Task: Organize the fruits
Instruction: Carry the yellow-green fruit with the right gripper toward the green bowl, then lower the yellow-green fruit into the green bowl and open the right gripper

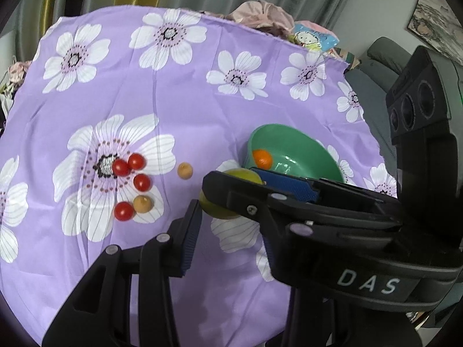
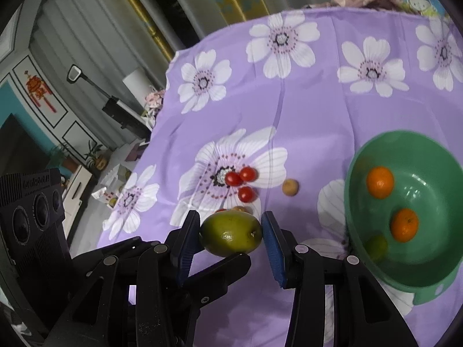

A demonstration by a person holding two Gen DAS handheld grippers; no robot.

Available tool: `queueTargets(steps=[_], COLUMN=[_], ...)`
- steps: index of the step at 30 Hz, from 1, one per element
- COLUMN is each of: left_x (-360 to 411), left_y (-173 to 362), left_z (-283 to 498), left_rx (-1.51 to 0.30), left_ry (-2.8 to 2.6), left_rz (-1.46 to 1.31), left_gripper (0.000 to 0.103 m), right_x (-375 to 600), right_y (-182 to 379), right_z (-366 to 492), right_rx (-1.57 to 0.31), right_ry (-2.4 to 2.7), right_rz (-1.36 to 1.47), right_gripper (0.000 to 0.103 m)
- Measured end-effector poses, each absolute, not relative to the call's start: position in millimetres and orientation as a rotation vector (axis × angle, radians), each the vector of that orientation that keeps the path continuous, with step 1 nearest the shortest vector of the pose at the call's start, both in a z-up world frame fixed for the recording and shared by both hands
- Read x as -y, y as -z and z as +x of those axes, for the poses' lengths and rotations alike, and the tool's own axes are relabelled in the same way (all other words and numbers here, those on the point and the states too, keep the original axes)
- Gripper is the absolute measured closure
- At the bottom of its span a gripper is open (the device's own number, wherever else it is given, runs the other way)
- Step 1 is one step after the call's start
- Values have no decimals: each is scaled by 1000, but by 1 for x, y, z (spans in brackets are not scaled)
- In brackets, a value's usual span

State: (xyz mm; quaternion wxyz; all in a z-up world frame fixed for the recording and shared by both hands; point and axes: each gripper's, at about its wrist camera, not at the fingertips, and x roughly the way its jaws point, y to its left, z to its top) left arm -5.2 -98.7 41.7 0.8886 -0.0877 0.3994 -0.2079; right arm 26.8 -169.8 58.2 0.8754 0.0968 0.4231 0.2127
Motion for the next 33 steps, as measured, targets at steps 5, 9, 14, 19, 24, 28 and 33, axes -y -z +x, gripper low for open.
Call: queueTargets(steps=[5,9,14,19,24,28,33], left_x=[105,114,125,135,150,162,176], left_y=[-54,-65,-76,-82,-78,-76,-76], left_z=[-2,1,10,18,24,28,31], left_rx=[-797,-769,-740,-723,-732,-741,-743], left_ry=[448,461,488,510,539,560,587], left_rz=[-162,-141,-128,-112,-96,-88,-72], left_gripper=[63,63,63,63,63,63,63], right_x=[175,183,194,204,221,234,248], right_y=[-71,-81,-95,-104,-102,-99,-100], right_z=[26,28,32,38,39,41,39], right_rx=[-844,-814,-774,-749,-744,-750,-745], right_ry=[-439,-429,-409,-394,-367,-343,-315], right_rz=[184,183,164,151,175,198,216], right_gripper=[56,56,56,56,56,56,56])
